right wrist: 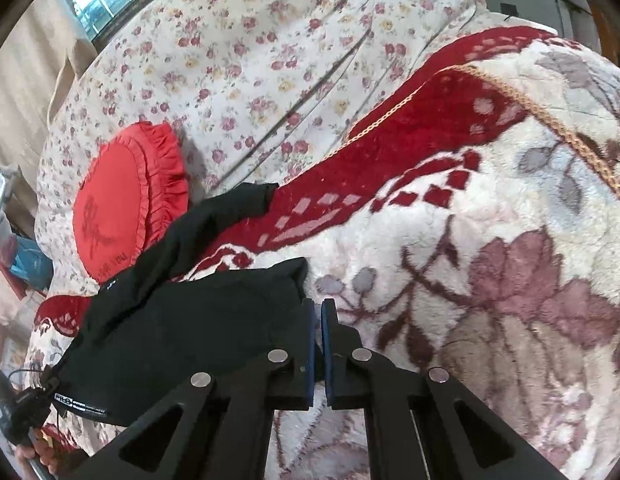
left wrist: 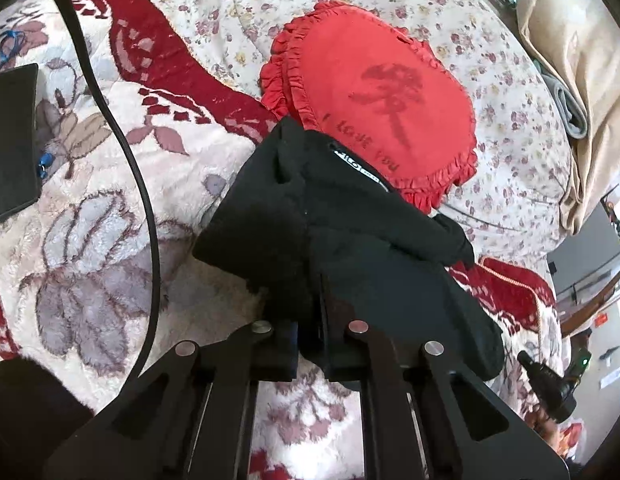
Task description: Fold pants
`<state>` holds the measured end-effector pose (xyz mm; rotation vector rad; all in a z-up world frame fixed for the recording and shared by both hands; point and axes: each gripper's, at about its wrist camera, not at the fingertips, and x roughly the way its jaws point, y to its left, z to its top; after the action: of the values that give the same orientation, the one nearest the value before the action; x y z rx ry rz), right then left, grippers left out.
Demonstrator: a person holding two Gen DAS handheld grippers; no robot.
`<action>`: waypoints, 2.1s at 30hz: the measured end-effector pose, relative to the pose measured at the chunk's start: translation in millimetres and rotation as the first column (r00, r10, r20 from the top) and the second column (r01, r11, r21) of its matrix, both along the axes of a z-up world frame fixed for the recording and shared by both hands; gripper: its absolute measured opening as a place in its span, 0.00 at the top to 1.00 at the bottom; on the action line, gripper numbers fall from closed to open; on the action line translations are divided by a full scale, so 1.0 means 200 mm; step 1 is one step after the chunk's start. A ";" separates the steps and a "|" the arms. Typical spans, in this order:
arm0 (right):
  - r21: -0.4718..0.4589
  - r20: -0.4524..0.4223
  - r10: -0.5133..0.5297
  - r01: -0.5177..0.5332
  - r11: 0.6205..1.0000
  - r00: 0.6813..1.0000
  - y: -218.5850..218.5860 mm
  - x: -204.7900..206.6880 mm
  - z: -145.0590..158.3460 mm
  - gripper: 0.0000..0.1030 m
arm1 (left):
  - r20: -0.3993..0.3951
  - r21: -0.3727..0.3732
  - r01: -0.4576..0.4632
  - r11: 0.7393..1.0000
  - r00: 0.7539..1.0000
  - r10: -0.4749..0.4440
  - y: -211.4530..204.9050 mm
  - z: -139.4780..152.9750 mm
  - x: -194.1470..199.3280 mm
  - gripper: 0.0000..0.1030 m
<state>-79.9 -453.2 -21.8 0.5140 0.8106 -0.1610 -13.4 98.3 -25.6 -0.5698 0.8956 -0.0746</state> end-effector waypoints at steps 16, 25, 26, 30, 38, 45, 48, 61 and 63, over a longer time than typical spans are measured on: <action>-0.010 -0.019 0.082 -0.083 0.997 0.996 0.14 0.06 -0.06 0.96 | -0.027 0.023 -0.009 1.000 1.000 0.010 0.00 -0.01 -0.03 0.93; -0.058 -0.123 0.086 -0.093 0.994 0.989 0.09 0.01 -0.09 0.96 | -0.095 0.056 -0.007 0.998 0.995 0.012 0.01 -0.15 -0.11 0.93; -0.054 -0.138 0.079 -0.087 0.995 0.987 0.09 0.02 -0.12 0.96 | -0.108 0.054 -0.010 0.998 0.994 0.016 0.02 -0.18 -0.11 0.92; -0.084 -0.158 0.035 -0.049 0.995 0.987 0.09 0.04 -0.12 0.82 | -0.132 0.094 -0.011 0.995 0.991 0.023 0.04 -0.17 -0.12 0.83; -0.089 -0.050 0.163 -0.167 0.982 0.985 0.29 0.12 0.12 0.71 | -0.091 0.169 -0.042 0.985 0.994 0.058 0.10 0.00 -0.20 0.74; -0.015 -0.030 0.388 -0.389 0.921 0.921 0.69 0.33 0.03 0.71 | -0.052 0.185 0.012 0.983 0.999 -0.002 -0.02 0.01 -0.10 0.50; -0.020 -0.065 0.466 -0.468 0.883 0.882 0.86 0.42 -0.06 0.71 | -0.079 0.181 0.043 0.982 0.996 -0.029 -0.08 -0.05 -0.04 0.50; -0.082 -0.068 0.621 -0.624 0.777 0.781 1.09 0.75 0.01 0.54 | -0.097 0.206 0.138 0.969 0.988 -0.120 -0.10 -0.06 0.20 0.50; -0.137 -0.056 0.653 -0.654 0.744 0.755 1.15 0.90 0.05 0.51 | -0.108 0.182 0.166 0.969 0.983 -0.148 -0.08 -0.04 0.26 0.50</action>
<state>100.9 -222.2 -12.3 0.0594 0.9337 0.4345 38.8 82.7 -34.3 -0.3250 1.0262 -0.1054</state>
